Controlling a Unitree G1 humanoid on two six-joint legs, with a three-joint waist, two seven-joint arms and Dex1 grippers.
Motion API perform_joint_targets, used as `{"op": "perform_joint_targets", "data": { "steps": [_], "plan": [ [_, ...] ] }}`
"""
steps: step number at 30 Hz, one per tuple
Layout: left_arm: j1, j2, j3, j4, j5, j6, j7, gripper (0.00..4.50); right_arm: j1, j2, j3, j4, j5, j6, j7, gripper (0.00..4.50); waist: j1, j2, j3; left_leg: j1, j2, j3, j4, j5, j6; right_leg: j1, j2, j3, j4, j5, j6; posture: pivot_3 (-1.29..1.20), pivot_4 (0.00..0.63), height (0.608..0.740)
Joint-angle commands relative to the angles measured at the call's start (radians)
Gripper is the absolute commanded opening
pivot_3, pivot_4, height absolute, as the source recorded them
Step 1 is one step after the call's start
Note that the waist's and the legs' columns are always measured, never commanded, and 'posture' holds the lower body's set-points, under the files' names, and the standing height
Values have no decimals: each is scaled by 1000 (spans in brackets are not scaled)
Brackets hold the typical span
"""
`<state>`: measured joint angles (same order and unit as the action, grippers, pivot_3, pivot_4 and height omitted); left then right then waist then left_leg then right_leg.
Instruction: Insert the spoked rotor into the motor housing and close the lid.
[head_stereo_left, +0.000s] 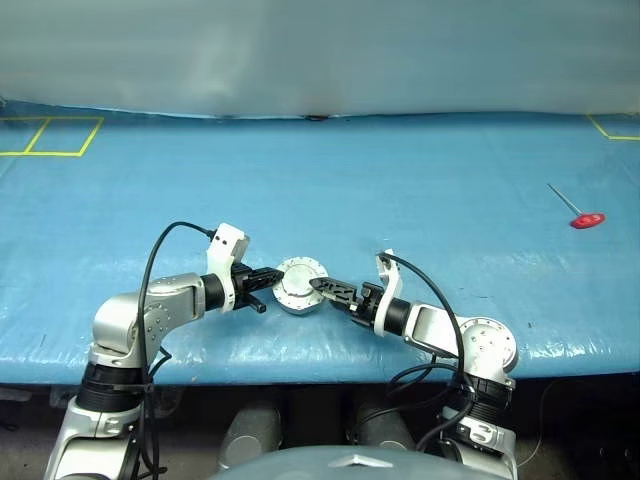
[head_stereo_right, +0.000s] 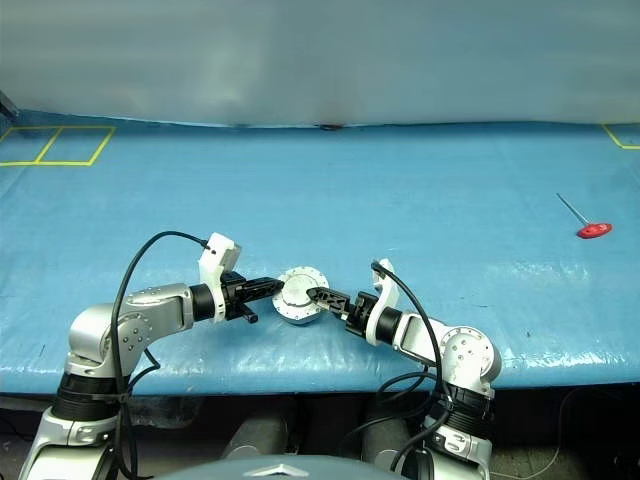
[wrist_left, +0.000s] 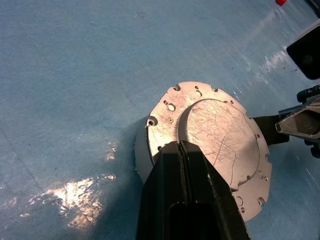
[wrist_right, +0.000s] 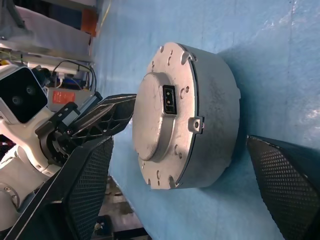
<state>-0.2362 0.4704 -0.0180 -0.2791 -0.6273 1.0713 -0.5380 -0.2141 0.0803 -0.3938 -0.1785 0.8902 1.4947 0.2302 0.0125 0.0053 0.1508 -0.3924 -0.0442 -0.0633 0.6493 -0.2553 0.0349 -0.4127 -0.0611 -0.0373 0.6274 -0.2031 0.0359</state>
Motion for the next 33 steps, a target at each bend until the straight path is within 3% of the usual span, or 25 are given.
{"op": "perform_joint_targets", "data": {
  "steps": [1, 29, 33],
  "plan": [
    [30, -4, -58, 9, 11, 26, -6, 0, 3, 34, -21, 9, 30, 30, -23, 4485, 0, 0, 0, 0, 0, 0, 0, 0, 0, 0, 0, 0, 0, 0, 0, 0, 150, 740],
    [34, -4, -66, 11, 13, 22, -8, 0, 2, 113, 29, 79, 161, -62, -106, 4485, -16, 0, -1, 7, 0, 2, 0, 0, 2, 5, 0, 0, 1, 0, 1, 0, 150, 740],
    [33, -3, -68, 13, 15, 21, -10, 0, 10, 99, 26, 79, 190, -68, -113, 3607, -16, 0, -1, 7, 0, 3, 0, 0, 2, 5, 0, 0, 1, 0, 1, 0, 150, 740]
  ]
}}
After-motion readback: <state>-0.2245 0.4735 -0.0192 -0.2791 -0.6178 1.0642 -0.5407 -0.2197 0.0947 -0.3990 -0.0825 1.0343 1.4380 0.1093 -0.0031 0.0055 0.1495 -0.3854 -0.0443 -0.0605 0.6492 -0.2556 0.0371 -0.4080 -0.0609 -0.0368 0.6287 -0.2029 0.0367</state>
